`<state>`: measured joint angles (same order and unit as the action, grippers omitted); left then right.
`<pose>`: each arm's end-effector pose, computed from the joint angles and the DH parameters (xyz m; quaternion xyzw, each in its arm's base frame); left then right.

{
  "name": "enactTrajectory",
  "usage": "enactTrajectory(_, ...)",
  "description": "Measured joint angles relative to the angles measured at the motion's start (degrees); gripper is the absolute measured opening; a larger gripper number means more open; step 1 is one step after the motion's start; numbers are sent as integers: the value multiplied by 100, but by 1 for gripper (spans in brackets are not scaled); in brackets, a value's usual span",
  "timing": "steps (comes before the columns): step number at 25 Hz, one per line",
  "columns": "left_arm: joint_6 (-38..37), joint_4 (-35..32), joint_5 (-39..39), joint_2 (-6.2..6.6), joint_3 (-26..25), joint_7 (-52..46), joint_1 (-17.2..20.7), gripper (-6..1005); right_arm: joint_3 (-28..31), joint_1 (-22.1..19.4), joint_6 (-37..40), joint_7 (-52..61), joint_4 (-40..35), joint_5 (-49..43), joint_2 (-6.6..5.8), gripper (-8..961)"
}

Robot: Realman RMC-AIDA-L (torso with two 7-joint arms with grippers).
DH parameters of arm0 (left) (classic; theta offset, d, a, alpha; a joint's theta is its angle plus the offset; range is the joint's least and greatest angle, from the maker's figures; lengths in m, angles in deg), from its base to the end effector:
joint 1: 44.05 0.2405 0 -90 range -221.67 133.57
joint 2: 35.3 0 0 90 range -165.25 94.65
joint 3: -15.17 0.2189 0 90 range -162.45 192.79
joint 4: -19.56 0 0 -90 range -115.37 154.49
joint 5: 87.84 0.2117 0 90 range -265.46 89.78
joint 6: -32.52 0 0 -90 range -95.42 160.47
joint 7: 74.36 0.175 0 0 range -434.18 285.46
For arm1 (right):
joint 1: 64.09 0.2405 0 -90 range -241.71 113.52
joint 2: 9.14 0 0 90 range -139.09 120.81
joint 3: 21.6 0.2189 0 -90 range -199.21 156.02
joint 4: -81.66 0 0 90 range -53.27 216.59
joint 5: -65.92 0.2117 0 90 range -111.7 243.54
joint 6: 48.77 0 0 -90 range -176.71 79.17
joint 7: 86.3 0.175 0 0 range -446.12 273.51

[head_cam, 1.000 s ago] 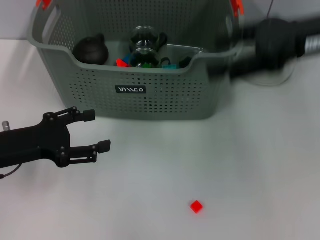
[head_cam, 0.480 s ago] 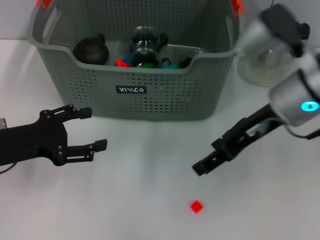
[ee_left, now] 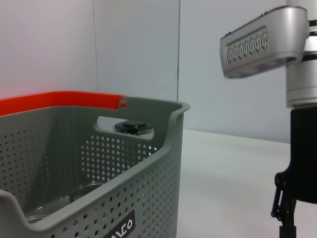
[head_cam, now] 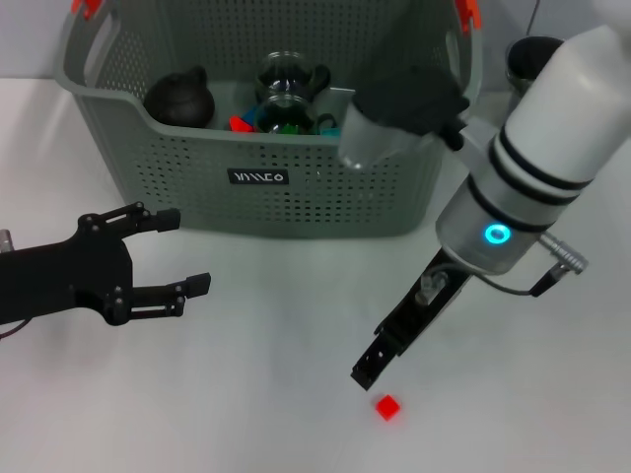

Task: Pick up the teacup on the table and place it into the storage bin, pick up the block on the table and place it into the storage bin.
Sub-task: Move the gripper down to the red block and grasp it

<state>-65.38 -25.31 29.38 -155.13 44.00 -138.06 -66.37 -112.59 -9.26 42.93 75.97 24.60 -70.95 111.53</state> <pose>-0.2586 0.2918 0.0311 -0.9398 -0.1227 -0.2412 0.2085 0.0983 0.3162 -0.0875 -0.9022 0.3588 -0.2371 0.0320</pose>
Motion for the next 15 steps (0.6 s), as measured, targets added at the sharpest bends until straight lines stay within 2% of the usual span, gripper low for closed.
enactTrajectory(10,13,22,3,4,0,17,5,884,-1269,4,-400,246,-48,-4,18,944)
enactTrajectory(15,15,36,3,0,0,-2,-7,884,-1705,-24,-540,236,-90,-8,22,944)
